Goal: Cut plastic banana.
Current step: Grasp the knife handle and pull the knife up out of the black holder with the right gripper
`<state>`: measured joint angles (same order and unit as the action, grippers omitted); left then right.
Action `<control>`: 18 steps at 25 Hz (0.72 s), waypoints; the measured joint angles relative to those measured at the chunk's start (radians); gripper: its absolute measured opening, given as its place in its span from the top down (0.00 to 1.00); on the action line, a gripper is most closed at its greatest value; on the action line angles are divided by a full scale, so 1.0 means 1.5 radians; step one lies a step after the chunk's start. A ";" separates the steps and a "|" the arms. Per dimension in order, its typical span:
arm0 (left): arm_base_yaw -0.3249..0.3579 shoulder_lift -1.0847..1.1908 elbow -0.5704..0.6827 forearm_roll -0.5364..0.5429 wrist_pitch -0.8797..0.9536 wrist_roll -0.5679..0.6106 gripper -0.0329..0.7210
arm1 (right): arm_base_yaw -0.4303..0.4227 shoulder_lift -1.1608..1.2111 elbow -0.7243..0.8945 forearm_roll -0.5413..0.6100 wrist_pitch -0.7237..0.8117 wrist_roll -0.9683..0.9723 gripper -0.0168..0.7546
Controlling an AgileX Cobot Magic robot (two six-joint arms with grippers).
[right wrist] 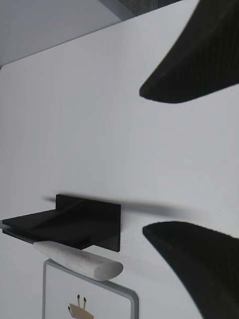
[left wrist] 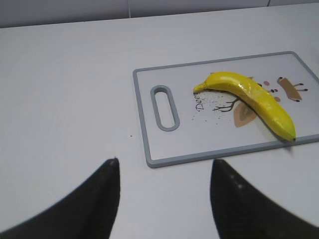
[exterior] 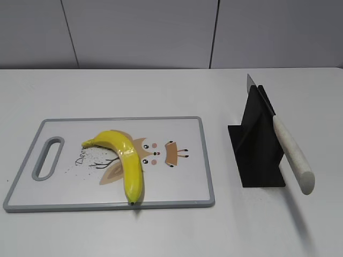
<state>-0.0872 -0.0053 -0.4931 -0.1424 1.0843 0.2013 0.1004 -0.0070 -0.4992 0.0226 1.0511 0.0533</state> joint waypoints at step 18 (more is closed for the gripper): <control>0.000 0.000 0.000 -0.001 0.000 0.000 0.23 | 0.000 0.000 0.000 0.000 0.000 -0.001 0.22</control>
<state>-0.0872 -0.0053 -0.4931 -0.1443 1.0843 0.2013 0.1004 -0.0070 -0.4992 0.0226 1.0511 0.0525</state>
